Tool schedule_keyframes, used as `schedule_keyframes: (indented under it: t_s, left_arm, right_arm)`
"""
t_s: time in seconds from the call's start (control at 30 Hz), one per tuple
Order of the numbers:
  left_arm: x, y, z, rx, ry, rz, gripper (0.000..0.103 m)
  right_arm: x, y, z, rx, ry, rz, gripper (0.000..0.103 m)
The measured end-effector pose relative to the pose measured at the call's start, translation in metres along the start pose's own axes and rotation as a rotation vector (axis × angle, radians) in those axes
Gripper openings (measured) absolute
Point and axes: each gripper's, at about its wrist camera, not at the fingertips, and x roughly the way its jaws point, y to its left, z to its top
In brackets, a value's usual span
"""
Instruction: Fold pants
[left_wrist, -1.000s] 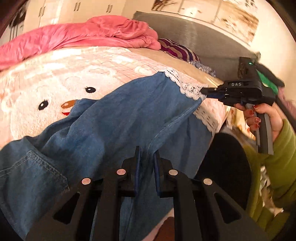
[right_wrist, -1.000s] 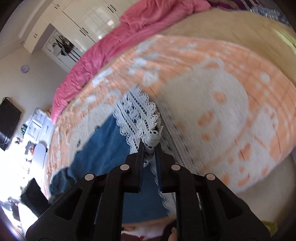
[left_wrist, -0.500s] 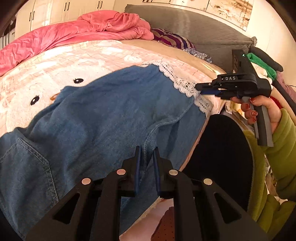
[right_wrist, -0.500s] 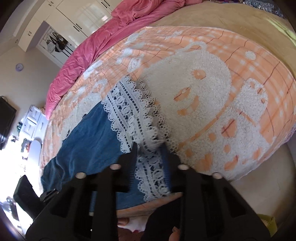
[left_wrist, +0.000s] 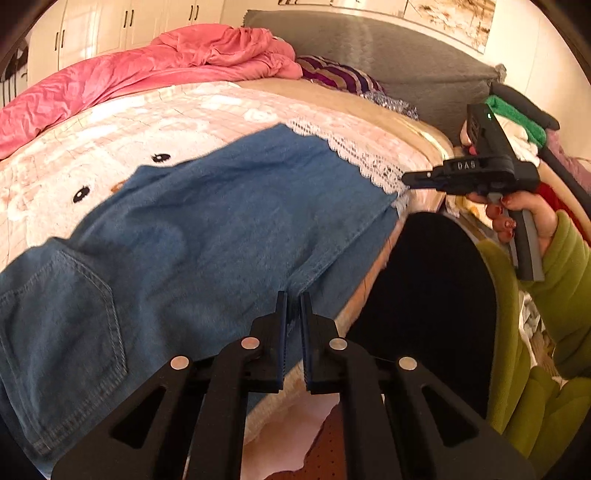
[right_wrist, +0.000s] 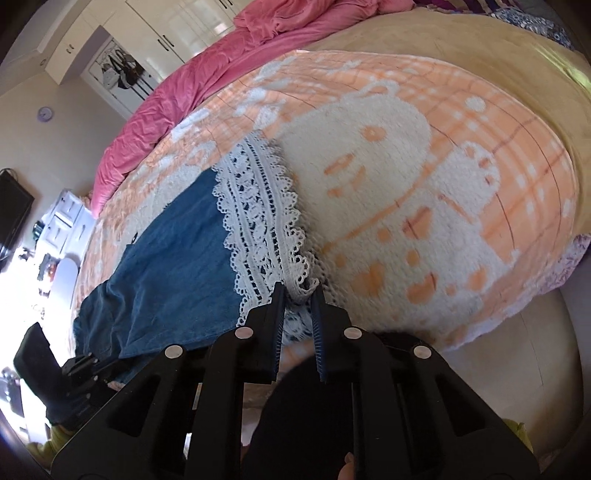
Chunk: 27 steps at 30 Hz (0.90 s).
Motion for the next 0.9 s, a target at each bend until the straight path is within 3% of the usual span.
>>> schedule_keyframes:
  t_s: [0.23, 0.33, 0.47, 0.6, 0.7, 0.77, 0.8, 0.87, 0.9]
  left_arm:
    - [0.005, 0.0, -0.005, 0.002, 0.025, -0.001, 0.006]
    - [0.006, 0.001, -0.006, -0.004, 0.026, -0.001, 0.006]
    - [0.005, -0.001, -0.006, 0.008, 0.018, -0.005, 0.006]
    - [0.006, -0.003, -0.007, 0.01, 0.023, 0.0, 0.007]
    - [-0.001, -0.006, -0.007, 0.013, 0.005, 0.008, 0.007]
    - [-0.003, -0.006, -0.005, 0.007, -0.008, 0.015, 0.007]
    - [-0.003, -0.006, -0.004, 0.005, -0.013, 0.017, 0.008]
    - [0.001, -0.009, -0.002, 0.011, -0.024, 0.006, 0.02]
    - [0.004, -0.011, 0.0, 0.014, -0.028, -0.007, 0.032]
  right_arm:
    - [0.009, -0.005, -0.007, 0.008, 0.02, -0.042, 0.015]
    - [-0.001, -0.005, -0.005, 0.009, -0.003, -0.075, 0.037]
    - [-0.022, 0.005, -0.009, -0.034, -0.06, -0.114, 0.039]
    - [-0.018, 0.042, -0.011, -0.159, -0.045, -0.042, 0.042]
    - [-0.011, 0.069, -0.016, -0.283, -0.041, -0.074, 0.045]
    - [-0.001, 0.081, -0.02, -0.325, -0.003, -0.044, 0.046]
    - [0.002, 0.083, -0.021, -0.333, 0.008, -0.032, 0.047]
    - [0.009, 0.087, -0.021, -0.343, 0.023, -0.025, 0.05]
    - [0.013, 0.086, -0.017, -0.341, 0.026, -0.028, 0.05]
